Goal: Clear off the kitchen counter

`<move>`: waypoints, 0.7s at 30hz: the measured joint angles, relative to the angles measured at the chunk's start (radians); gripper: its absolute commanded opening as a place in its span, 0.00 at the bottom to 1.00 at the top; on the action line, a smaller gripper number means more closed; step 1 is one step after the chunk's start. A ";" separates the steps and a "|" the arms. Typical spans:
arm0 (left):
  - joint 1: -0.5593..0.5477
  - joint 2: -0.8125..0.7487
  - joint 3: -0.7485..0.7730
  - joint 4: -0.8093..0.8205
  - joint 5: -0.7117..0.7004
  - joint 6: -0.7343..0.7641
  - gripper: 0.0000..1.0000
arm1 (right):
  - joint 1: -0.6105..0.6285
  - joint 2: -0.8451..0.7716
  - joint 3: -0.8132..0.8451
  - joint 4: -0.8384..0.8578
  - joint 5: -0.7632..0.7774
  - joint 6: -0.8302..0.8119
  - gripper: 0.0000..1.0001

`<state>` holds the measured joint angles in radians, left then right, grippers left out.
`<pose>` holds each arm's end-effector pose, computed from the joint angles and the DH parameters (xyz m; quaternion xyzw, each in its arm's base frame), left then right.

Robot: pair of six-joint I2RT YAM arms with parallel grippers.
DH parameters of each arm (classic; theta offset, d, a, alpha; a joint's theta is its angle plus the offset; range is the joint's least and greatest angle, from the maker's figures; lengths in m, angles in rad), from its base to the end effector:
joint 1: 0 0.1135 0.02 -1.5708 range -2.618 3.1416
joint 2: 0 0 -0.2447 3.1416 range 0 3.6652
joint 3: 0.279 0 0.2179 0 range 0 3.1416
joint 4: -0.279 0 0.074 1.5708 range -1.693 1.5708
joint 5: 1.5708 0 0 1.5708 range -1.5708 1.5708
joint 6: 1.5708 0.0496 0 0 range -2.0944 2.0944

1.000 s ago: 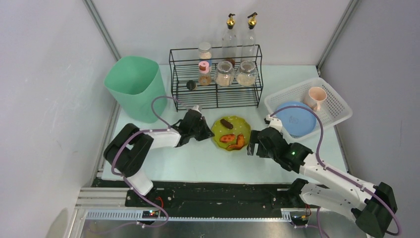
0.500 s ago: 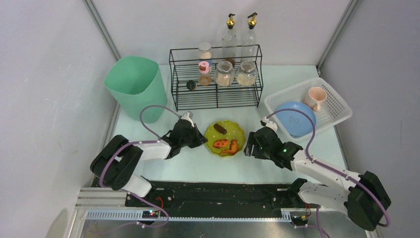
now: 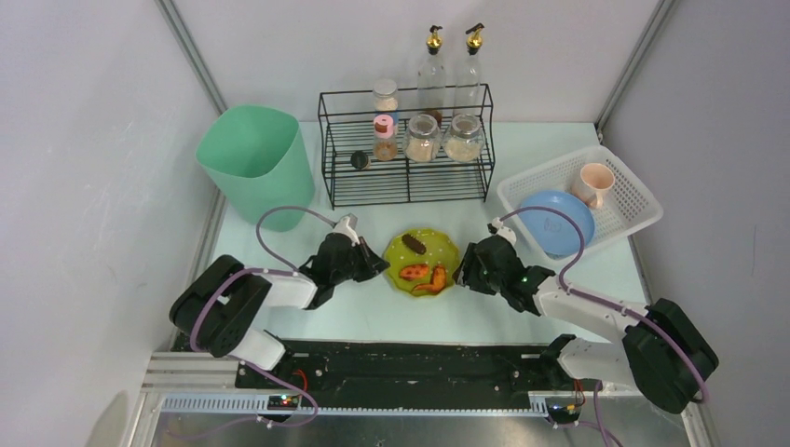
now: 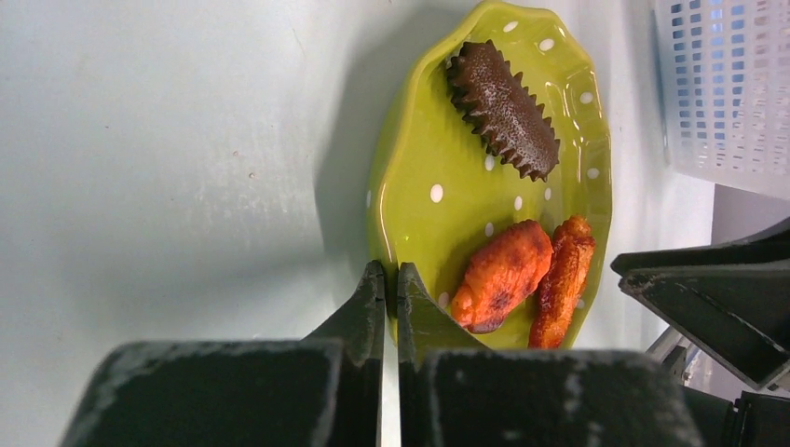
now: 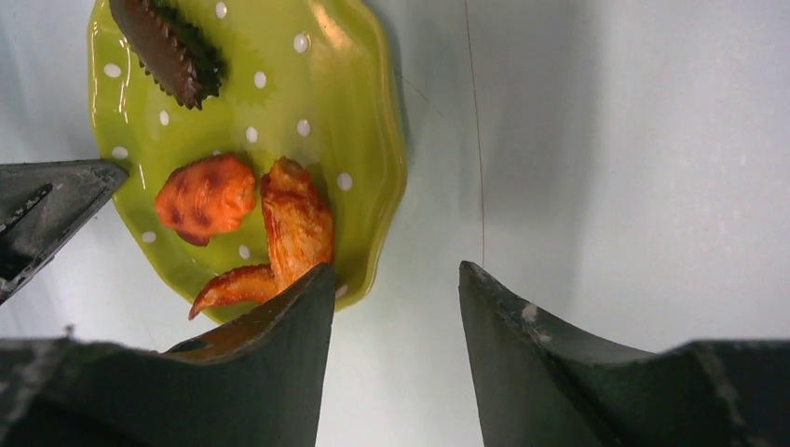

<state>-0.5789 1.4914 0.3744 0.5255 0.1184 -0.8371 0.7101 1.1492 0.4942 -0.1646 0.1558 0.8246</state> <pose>0.2049 -0.1410 0.1267 -0.0858 0.8772 -0.3450 0.3227 0.1616 0.1288 0.1669 0.0816 0.9243 0.2018 0.3135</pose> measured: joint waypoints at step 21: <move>0.049 0.149 -0.144 0.442 0.093 -0.073 0.00 | -0.056 0.154 -0.076 0.308 -0.053 0.088 0.42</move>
<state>-0.5297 1.6402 0.2306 0.9672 0.2119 -0.9104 0.6537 1.3037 0.4179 0.1432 0.1032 0.9127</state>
